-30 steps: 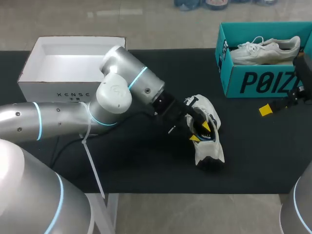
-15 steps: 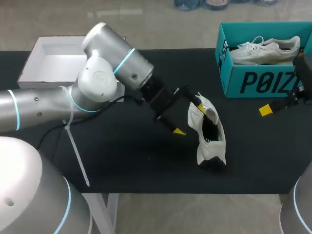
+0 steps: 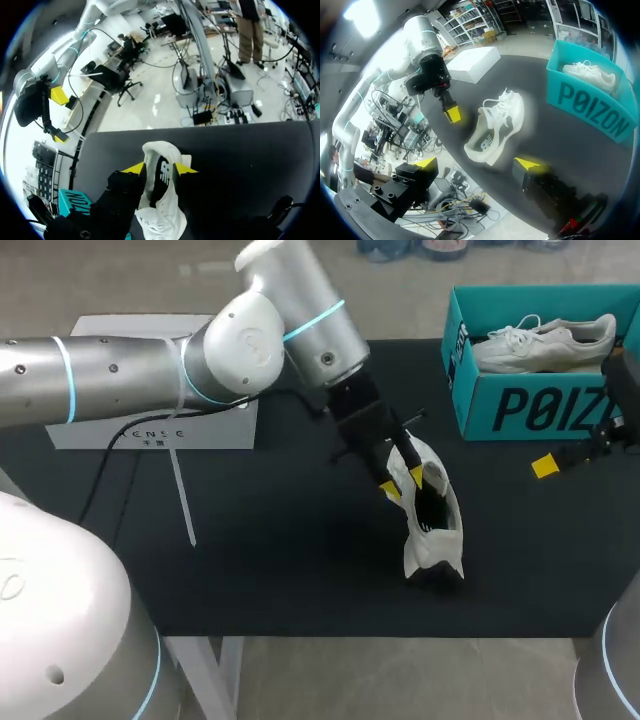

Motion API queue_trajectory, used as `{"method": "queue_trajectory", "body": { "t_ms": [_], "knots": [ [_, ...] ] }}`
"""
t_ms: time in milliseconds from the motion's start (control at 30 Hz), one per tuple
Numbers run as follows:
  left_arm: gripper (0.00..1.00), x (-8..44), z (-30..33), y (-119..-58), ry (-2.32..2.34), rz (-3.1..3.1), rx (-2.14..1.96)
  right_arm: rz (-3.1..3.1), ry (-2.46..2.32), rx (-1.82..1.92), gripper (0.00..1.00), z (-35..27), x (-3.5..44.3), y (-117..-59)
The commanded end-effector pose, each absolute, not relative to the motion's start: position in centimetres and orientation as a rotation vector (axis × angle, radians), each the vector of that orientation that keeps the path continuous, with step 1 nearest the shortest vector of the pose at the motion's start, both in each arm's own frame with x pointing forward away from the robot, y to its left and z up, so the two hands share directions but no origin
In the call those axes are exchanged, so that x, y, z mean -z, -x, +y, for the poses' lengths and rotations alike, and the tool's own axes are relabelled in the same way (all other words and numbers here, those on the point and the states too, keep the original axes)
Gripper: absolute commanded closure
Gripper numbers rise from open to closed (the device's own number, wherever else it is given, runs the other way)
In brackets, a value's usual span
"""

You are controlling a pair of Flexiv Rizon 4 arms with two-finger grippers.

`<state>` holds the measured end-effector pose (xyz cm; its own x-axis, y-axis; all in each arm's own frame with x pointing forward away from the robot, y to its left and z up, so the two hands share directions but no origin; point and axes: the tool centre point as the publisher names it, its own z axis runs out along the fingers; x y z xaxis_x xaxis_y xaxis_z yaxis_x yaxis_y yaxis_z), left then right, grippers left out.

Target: Take the shoe out of the shoebox, open the shoe tongue, remove and reinsert the insole, then place the shoe into the shoebox

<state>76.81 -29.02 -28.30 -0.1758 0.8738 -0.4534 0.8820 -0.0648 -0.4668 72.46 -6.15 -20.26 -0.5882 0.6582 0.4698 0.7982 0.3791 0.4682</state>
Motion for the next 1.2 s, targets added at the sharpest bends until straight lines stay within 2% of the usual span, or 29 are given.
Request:
{"method": "queue_trajectory", "body": {
  "t_ms": [33,600,867,933,1000,1033,1067,1100,1200],
  "knots": [
    [0.0,27.7,-28.8,-76.2,-2.039,2.164,1.03,-2.433,1.308,1.001,0.0,-6.1,20.3,-72.3],
    [0.0,27.6,-29.1,-76.2,-2.08,2.186,1.019,-2.433,1.308,1.001,0.0,-6.1,20.3,-72.3],
    [0.0,28.7,-30.0,-75.6,-2.134,2.631,0.722,-2.433,1.308,1.001,0.0,-6.1,20.3,-72.3],
    [0.14,28.8,-29.9,-75.4,-2.116,2.719,0.645,-2.433,1.308,1.001,0.0,-6.1,20.3,-72.3],
    [0.22,28.9,-29.8,-75.3,-2.099,2.734,0.623,-2.433,1.308,1.001,0.0,-6.1,20.3,-72.3],
    [0.46,29.0,-29.8,-75.3,-2.096,2.754,0.591,-2.433,1.308,1.001,0.0,-6.1,20.3,-72.3],
    [0.79,29.1,-29.8,-75.3,-2.088,2.761,0.573,-2.433,1.308,1.001,0.0,-6.1,20.3,-72.3],
    [1.0,29.3,-29.7,-75.2,-2.087,2.77,0.543,-2.433,1.308,1.001,0.0,-6.1,20.3,-72.3],
    [1.0,29.8,-30.0,-75.1,-2.083,2.804,0.453,-2.433,1.308,1.001,0.0,-6.1,20.3,-72.3]
  ]
}}
